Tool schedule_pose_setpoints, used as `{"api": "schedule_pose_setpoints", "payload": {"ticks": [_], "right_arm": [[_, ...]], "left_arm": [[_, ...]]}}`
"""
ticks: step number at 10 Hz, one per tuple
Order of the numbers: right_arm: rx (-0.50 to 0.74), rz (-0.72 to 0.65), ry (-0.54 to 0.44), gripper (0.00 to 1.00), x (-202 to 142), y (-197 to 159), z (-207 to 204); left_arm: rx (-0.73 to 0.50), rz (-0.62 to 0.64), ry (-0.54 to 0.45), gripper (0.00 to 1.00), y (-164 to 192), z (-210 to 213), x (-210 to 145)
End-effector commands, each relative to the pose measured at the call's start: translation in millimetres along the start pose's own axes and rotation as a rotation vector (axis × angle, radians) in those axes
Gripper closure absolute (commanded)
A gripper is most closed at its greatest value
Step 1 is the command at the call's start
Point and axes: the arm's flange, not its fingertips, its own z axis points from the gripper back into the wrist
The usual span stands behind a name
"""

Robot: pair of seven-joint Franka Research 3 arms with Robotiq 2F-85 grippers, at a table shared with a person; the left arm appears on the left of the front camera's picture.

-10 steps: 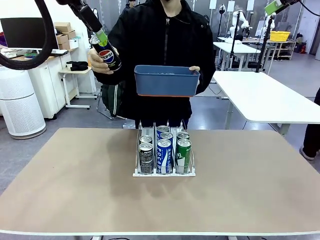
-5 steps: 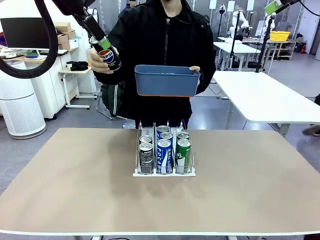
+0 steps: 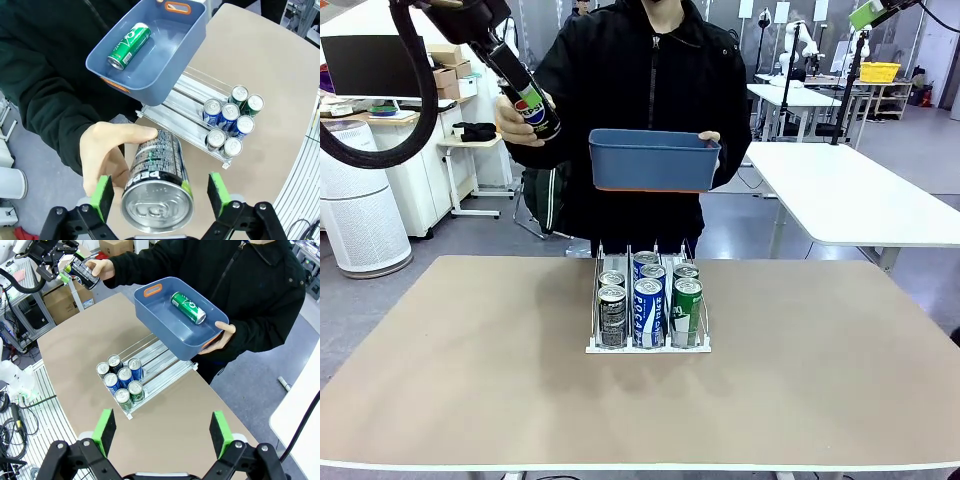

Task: Fill the beverage cans into the dispenser.
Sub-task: Pick up the Pepsi coke handed by the human.

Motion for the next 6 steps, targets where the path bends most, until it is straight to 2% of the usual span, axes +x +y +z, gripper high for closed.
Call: {"api": "schedule_pose_setpoints", "payload": {"ticks": [1, 6], "right_arm": [[0.001, -0.002, 0.000, 0.00, -0.1, 0.4, -0.4], [0.001, -0.002, 0.000, 0.00, -0.1, 0.4, -0.4]], "left_arm": [[-0.025, -0.014, -0.053, 0.00, 7.8, -6.1, -9.9], [-0.026, -0.030, -0.025, 0.00, 12.4, -5.5, -3.4]]}}
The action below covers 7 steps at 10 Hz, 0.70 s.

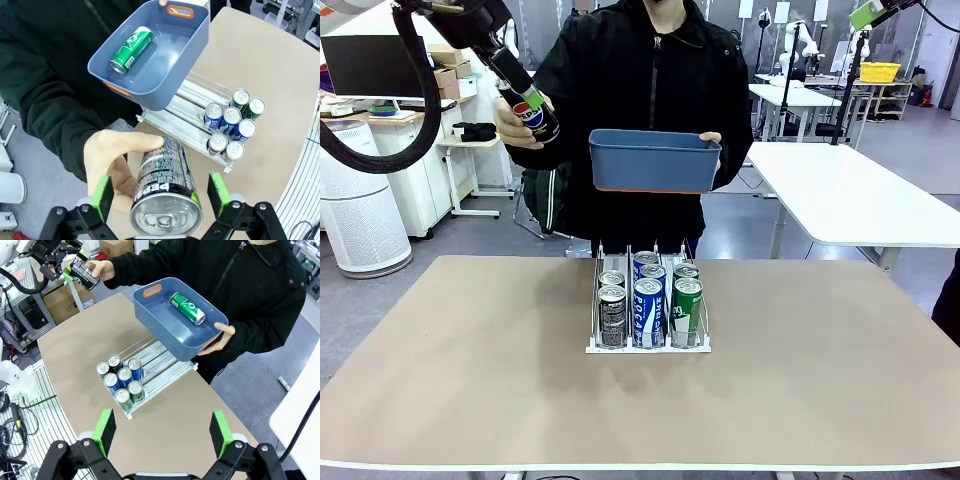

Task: Fill the beverage cans into the dispenser.
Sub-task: Pick up the Pepsi coke handed by the human.

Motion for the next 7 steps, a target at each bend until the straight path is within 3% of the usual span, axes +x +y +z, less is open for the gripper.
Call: {"api": "schedule_pose_setpoints", "payload": {"ticks": [1, 2, 3, 4, 5, 6, 7], "right_arm": [[0.001, -0.002, 0.000, 0.00, -0.1, 0.4, -0.4], [0.001, -0.002, 0.000, 0.00, -0.1, 0.4, -0.4], [0.001, -0.002, 0.000, 0.00, -0.1, 0.4, -0.4], [0.001, -0.002, 0.000, 0.00, -0.1, 0.4, -0.4], [0.001, -0.002, 0.000, 0.00, -0.1, 0.4, -0.4], [0.001, -0.002, 0.000, 0.00, -0.1, 0.4, -0.4], [0.001, -0.002, 0.000, 0.00, -0.1, 0.4, -0.4]], "left_arm": [[0.002, 0.003, -0.002, 0.00, -0.4, 0.6, -0.4], [0.002, 0.003, -0.002, 0.00, -0.4, 0.6, -0.4], [0.000, 0.000, 0.000, 0.60, -0.5, -0.1, 0.5], [-0.003, -0.005, 0.003, 0.60, -1.7, -0.7, 0.9], [0.002, -0.009, 0.012, 1.00, -1.7, 0.4, -0.3], [0.008, -0.009, 0.021, 0.65, -1.1, 0.6, -1.6], [0.011, -0.006, 0.023, 1.00, -1.7, -0.2, -2.1]]}}
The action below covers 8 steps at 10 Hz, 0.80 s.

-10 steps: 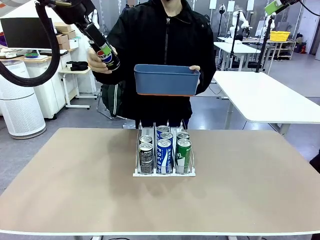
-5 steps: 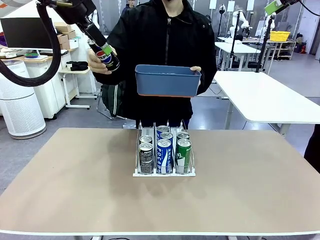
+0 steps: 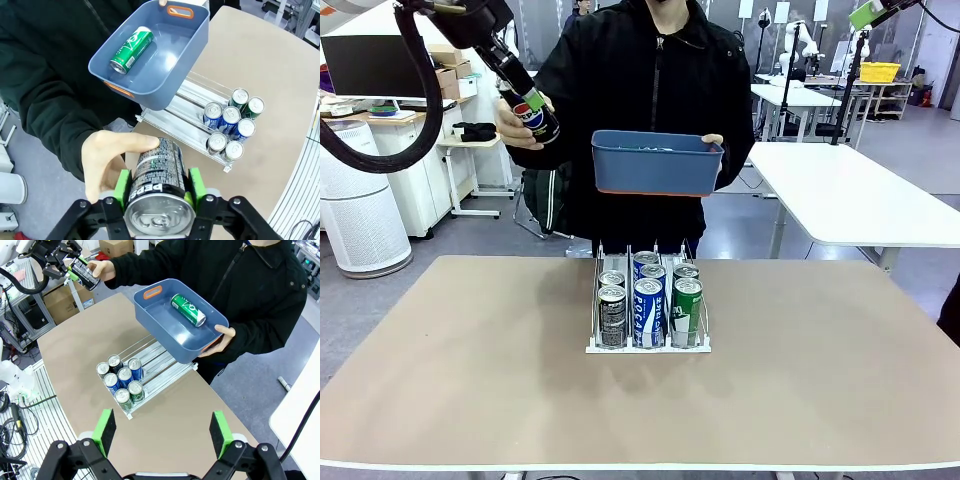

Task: Fill the beverage cans into the dispenser.
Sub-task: Pick up the Pepsi coke handed by the human.

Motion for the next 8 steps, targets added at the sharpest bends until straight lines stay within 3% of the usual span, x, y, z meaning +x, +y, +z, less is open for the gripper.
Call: {"api": "schedule_pose_setpoints", "payload": {"ticks": [1, 8], "right_arm": [[0.001, -0.002, 0.000, 0.00, -0.1, 0.4, -0.4], [0.001, -0.002, 0.000, 0.00, -0.1, 0.4, -0.4]], "left_arm": [[0.012, 0.003, 0.025, 1.00, 0.8, -0.3, -4.5], [0.032, 0.019, 0.057, 1.00, -0.7, 0.7, -3.2]]}}
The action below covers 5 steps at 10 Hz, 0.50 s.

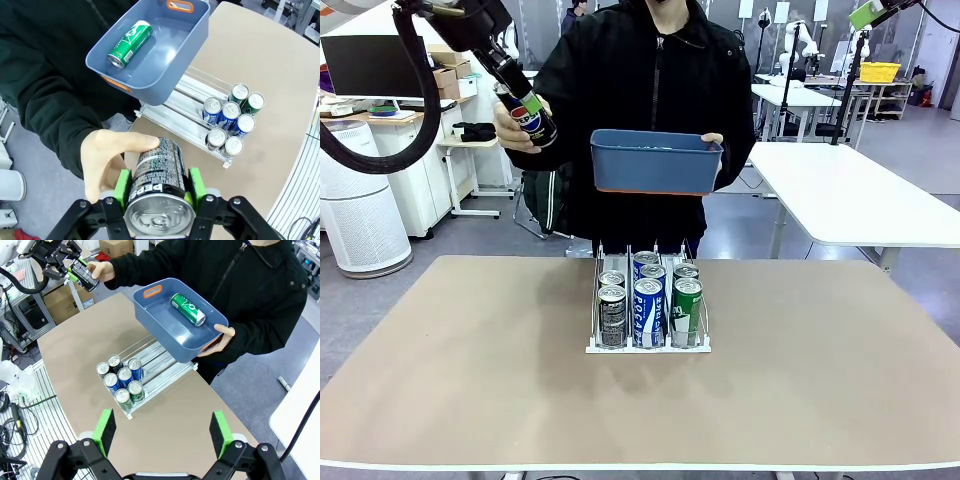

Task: Fill the beverage cans into the dispenser.
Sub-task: Pick up the Pepsi coke handed by the human.

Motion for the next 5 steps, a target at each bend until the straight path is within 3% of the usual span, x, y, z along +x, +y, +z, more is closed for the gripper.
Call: {"api": "schedule_pose_setpoints", "payload": {"ticks": [1, 5], "right_arm": [[0.001, -0.002, 0.000, 0.00, -0.1, 0.4, -0.4], [0.001, -0.002, 0.000, 0.00, -0.1, 0.4, -0.4]], "left_arm": [[-0.006, -0.003, -0.005, 1.00, 0.5, -0.3, -0.6], [-0.006, -0.003, -0.005, 1.00, 0.5, -0.3, -0.6]]}}
